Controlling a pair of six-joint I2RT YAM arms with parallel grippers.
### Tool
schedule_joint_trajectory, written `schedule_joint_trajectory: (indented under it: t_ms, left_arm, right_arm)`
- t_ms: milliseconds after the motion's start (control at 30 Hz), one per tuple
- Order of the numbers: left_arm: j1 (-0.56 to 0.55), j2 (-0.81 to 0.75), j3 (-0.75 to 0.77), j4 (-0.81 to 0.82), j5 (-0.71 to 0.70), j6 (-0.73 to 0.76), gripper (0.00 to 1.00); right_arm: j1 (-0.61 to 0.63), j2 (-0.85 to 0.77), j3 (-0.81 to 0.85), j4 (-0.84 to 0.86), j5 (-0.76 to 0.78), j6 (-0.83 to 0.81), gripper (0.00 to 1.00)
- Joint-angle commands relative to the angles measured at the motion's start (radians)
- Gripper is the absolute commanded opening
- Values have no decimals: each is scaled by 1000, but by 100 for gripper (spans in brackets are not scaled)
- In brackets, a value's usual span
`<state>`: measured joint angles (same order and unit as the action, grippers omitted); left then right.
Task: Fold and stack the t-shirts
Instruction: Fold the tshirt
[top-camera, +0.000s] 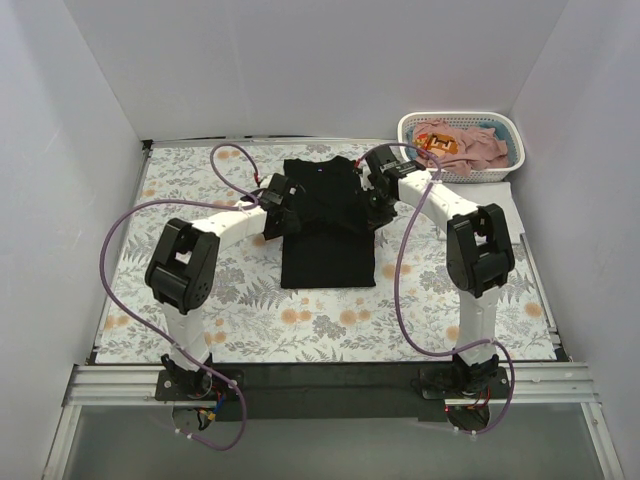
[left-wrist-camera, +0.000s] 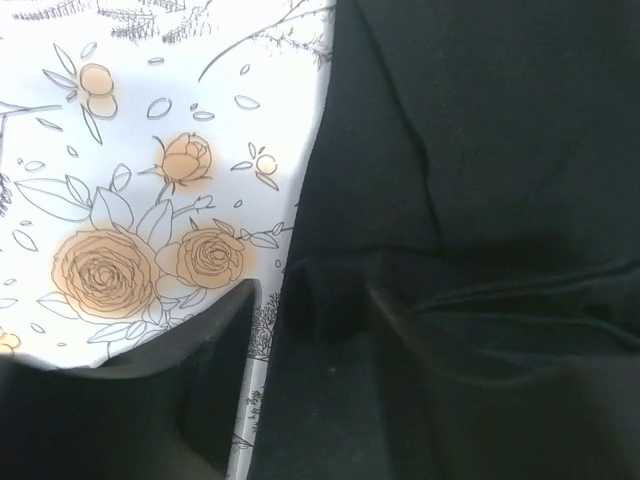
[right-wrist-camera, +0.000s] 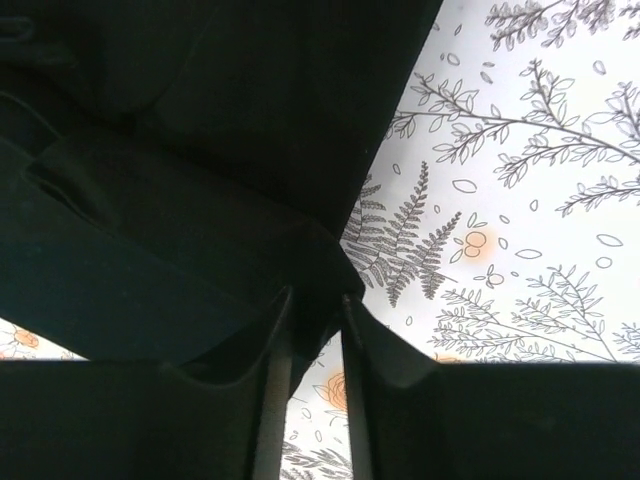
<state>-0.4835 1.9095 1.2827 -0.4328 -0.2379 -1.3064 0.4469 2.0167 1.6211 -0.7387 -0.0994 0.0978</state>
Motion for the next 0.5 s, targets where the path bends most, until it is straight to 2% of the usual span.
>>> schedule_joint_trajectory:
  t_ms: [0, 133, 200, 333, 467]
  left_arm:
    - [6, -65, 1, 37, -26, 6, 52]
    - [-6, -206, -55, 32, -29, -8, 62]
    - [-20, -262, -86, 29, -32, -20, 63]
    - [-104, -386, -183, 25, -35, -73, 61]
    - [-187, -420, -279, 28, -15, -123, 52]
  right_arm:
    - [-1, -42, 14, 33, 16, -1, 33]
    - [7, -151, -30, 39, 81, 26, 34]
    - [21, -211, -58, 51, 93, 33, 35]
    - [52, -295, -182, 105, 80, 51, 35]
    - [85, -342, -303, 203, -63, 75, 34]
